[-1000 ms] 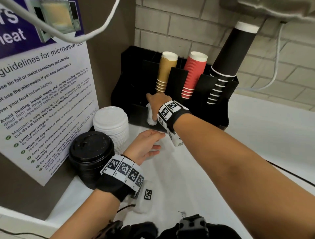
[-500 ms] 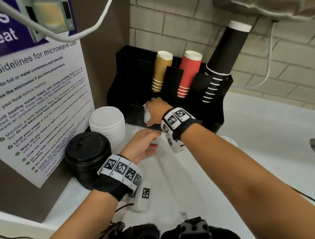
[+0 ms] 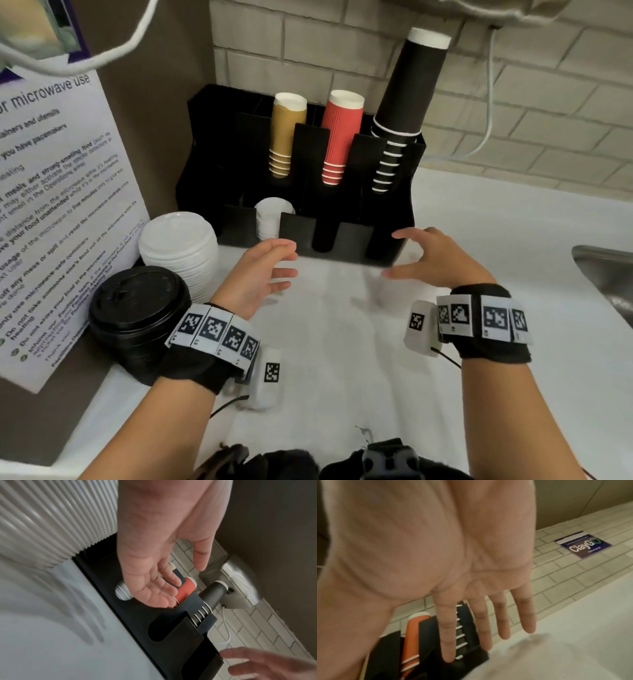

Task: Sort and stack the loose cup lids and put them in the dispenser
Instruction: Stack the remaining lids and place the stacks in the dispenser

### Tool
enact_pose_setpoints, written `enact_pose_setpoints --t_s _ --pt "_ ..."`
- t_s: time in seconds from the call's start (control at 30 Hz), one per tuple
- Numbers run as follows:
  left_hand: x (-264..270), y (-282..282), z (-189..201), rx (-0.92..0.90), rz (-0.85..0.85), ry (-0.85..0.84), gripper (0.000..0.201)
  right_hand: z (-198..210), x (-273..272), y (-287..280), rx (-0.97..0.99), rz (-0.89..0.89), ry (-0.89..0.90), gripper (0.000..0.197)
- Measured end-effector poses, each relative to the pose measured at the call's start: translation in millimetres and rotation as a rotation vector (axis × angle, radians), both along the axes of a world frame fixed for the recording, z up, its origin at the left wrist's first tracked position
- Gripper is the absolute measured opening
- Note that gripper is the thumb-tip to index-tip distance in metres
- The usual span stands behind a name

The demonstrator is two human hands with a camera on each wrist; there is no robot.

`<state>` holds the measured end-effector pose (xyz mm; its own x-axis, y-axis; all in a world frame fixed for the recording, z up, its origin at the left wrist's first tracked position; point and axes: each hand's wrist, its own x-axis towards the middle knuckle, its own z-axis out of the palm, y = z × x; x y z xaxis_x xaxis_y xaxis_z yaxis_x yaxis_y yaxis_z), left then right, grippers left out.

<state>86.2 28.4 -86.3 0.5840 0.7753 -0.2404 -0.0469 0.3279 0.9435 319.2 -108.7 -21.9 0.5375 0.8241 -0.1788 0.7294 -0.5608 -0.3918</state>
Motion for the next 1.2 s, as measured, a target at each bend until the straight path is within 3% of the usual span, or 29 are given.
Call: enact_pose_setpoints --t_s 0.17,0.43,0.53,0.6,0.67,0.77,0.9,1.03,1.2 --pt "4 -4 -3 0.000 -0.026 -0.007 0.011 -18 6 -10 -0.093 -0.051 -0.013 0.089" --pt "10 -13 -3 0.017 -0.069 -0.005 0.011 -26 15 -13 -0.050 -0.069 0.004 0.076" --pt "13 -18 -2 0.112 -0.101 0.009 0.012 -15 15 -16 0.071 -0.046 -0.002 0.073" --pt "16 -22 -1 0.246 -0.169 -0.003 0.030 -5 3 -14 0.248 0.037 0.079 0.067" --pt "20 -28 2 0.341 -0.251 -0.057 0.062 5 -18 -8 0.409 0.151 0.254 0.061" --pt "28 -35 4 0.414 -0.270 -0.194 0.091 9 -49 5 0.486 0.289 0.467 0.059" --pt "28 -35 3 0.465 -0.172 -0.288 0.084 6 -66 14 0.503 0.329 0.553 0.057" --pt "20 -30 4 0.502 -0.157 -0.280 0.077 6 -62 13 0.505 0.336 0.649 0.057" --pt "20 -31 4 0.537 -0.092 -0.274 0.081 8 -67 17 0.536 0.340 0.638 0.061"
